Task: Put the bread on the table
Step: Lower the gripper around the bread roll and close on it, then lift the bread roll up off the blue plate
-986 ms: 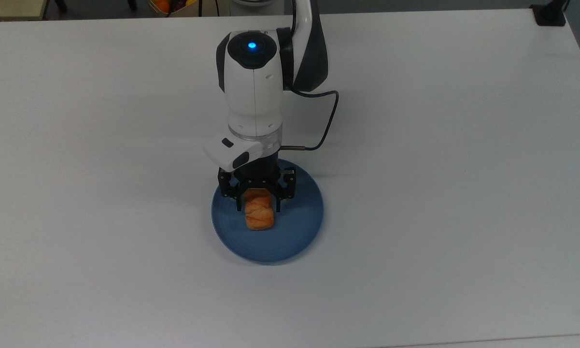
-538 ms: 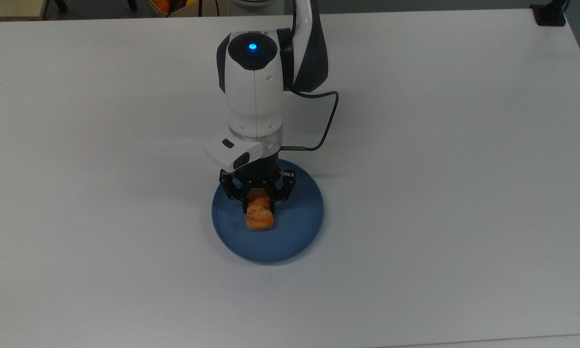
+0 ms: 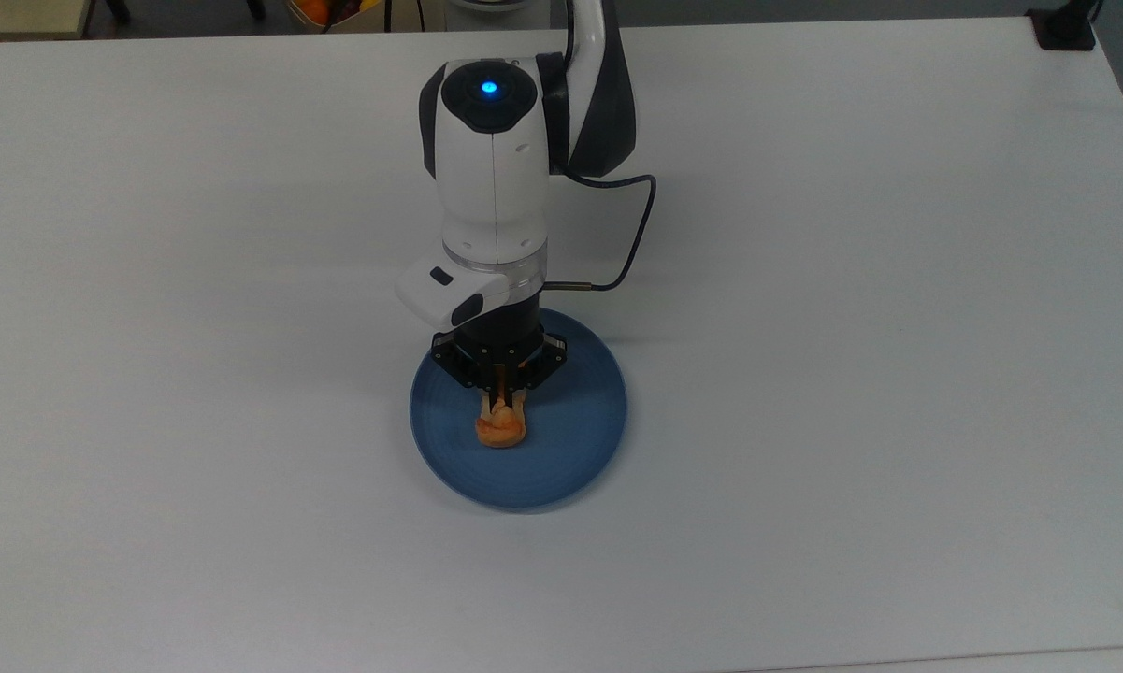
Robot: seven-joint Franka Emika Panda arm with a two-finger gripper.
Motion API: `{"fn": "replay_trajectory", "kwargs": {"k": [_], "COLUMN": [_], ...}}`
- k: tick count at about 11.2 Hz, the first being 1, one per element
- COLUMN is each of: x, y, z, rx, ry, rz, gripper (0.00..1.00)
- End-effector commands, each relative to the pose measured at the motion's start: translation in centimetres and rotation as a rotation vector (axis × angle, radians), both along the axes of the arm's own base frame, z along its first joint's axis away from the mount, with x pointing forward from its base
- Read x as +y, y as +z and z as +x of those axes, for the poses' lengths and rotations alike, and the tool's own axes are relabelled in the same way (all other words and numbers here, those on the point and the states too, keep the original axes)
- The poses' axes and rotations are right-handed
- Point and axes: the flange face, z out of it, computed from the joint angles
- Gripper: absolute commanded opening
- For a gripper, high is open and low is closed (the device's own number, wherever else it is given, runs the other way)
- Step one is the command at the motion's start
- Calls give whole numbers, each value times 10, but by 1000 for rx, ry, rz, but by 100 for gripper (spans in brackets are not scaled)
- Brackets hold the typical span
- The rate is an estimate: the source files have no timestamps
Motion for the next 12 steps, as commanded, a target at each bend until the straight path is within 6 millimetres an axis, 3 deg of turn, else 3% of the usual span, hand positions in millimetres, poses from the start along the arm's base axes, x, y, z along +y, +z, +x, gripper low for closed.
{"fn": "replay_trajectory", "kwargs": {"k": [1, 5, 7, 9, 12], "x": [1, -5, -4, 6, 85], "y": [34, 117, 137, 142, 139], "z": [-9, -31, -37, -39, -54], "rx": [34, 76, 70, 63, 53], "ry": [-8, -23, -23, -9, 18], "rz": [-13, -19, -17, -10, -8], "gripper": [9, 9, 9, 9, 9]}}
